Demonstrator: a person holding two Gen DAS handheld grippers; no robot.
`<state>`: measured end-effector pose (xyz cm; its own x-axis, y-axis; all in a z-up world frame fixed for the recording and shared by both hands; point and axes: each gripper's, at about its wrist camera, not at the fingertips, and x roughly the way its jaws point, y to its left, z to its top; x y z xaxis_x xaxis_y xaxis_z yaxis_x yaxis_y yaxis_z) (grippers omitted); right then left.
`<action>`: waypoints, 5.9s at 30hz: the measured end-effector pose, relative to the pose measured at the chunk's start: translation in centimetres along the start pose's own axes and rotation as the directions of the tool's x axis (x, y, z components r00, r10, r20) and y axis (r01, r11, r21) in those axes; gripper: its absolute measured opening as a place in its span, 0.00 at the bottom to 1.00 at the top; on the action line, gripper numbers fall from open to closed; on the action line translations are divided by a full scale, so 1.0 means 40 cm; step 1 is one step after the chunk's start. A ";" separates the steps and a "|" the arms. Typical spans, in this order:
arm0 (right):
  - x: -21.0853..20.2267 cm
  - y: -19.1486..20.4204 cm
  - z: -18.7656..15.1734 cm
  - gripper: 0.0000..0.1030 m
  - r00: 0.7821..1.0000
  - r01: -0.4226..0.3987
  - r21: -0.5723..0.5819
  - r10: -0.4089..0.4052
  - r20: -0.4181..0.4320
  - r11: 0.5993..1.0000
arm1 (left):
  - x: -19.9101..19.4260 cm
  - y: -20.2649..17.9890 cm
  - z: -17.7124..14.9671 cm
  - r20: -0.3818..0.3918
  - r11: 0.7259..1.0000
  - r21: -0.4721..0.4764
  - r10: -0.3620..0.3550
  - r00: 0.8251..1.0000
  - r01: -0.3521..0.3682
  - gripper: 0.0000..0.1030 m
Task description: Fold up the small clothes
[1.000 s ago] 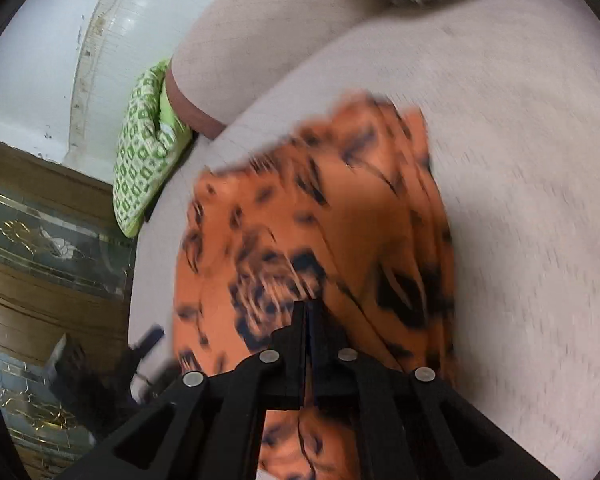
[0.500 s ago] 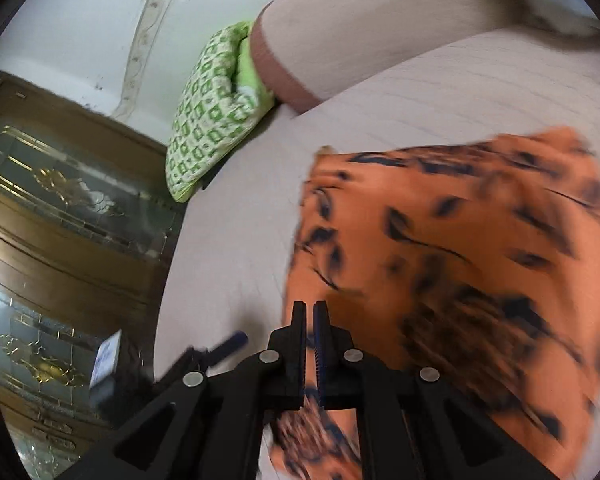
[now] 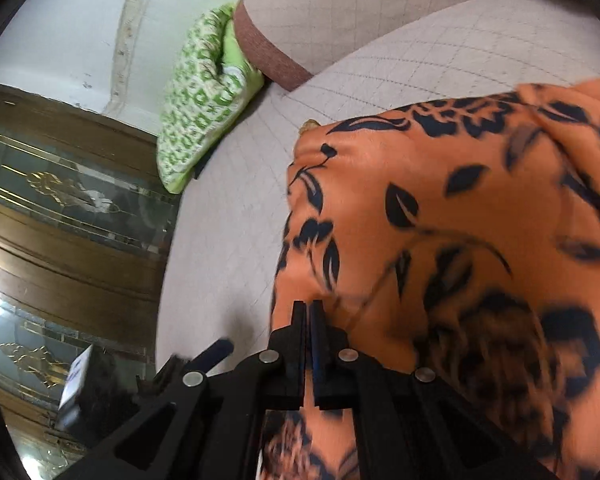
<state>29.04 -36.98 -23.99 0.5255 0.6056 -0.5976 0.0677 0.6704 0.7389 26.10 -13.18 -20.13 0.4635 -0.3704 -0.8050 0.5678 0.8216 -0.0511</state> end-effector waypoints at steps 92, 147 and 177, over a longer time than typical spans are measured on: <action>-0.166 -0.225 -0.117 0.43 0.982 0.043 0.193 -0.077 0.171 0.980 | 0.154 -0.047 0.071 -0.074 0.882 -0.303 -0.398 0.914 0.360 0.63; -0.084 0.084 -0.323 0.39 0.991 0.093 0.033 -0.096 0.089 0.995 | -0.099 0.081 -0.134 -0.046 0.963 -0.212 -0.183 0.982 0.169 0.52; 0.000 0.004 -0.268 0.54 0.996 0.058 0.064 -0.053 -0.068 0.996 | -0.062 0.063 -0.123 -0.086 0.986 -0.136 -0.109 0.990 0.097 0.62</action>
<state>19.98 -32.27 -27.21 0.4627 0.5965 -0.6559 0.1522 0.6754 0.7216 23.03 -8.05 -21.15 0.3390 -0.4193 -0.8422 0.5124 0.8331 -0.2085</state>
